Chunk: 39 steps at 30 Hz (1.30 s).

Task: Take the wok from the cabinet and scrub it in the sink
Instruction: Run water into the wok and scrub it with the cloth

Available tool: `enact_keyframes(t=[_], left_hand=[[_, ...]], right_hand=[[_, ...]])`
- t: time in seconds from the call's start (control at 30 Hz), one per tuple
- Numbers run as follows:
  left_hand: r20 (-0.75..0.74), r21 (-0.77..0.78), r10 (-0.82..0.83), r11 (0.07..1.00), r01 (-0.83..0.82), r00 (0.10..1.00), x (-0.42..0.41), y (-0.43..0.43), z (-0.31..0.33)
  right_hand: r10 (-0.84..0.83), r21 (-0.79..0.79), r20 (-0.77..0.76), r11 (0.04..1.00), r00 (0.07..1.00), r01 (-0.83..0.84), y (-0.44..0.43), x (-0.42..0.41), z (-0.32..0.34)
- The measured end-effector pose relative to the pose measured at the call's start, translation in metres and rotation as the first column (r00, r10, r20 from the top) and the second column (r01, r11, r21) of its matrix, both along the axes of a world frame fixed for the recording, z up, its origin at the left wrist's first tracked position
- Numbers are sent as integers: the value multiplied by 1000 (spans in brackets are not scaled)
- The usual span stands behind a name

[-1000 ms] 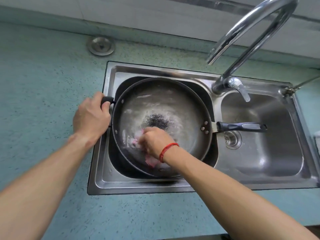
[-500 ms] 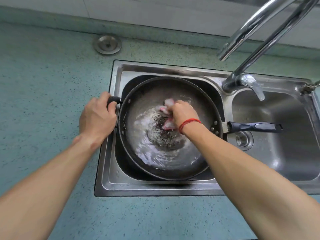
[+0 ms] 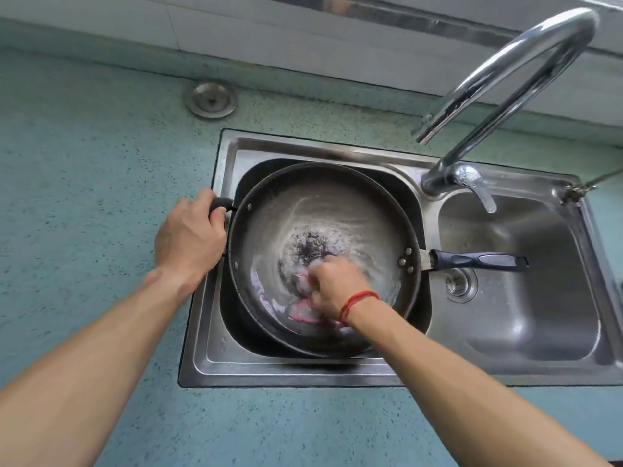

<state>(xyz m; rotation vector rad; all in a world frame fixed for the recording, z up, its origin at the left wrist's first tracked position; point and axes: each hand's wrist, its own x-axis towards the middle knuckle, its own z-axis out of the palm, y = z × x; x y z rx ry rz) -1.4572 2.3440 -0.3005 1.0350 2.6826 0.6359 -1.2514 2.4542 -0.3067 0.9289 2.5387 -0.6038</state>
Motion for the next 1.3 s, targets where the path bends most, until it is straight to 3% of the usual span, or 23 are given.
enact_keyframes(t=[0.1, 0.23, 0.53, 0.8, 1.03, 1.2, 1.3], left_hand=[[3, 1, 1, 1000, -1, 1000, 0, 0, 0], [-5, 3, -8, 1000, 8, 1000, -1, 0, -1], [-11, -15, -3, 1000, 3, 1000, -2, 0, -3], [12, -72, -20, 997, 20, 1000, 3, 0, 10], [19, -150, -13, 989, 16, 1000, 5, -2, 21], [20, -179, 18, 984, -14, 1000, 9, -1, 31], [-47, -223, 21, 974, -31, 999, 11, -3, 37]], right_hand=[[-21, -24, -120, 1000, 993, 18, -3, -22, -4], [-67, -27, -154, 998, 986, 64, 18, -44, -8], [-240, 98, -43, 965, 970, 243, 35, -7, -1], [-274, -19, -7, 962, 962, 274, 10, 6, 1], [-449, -206, -20, 876, 894, 435, 12, 9, 12], [-541, -241, -85, 826, 837, 510, 14, 18, 35], [-573, -305, -126, 799, 810, 518, 16, 25, 52]])
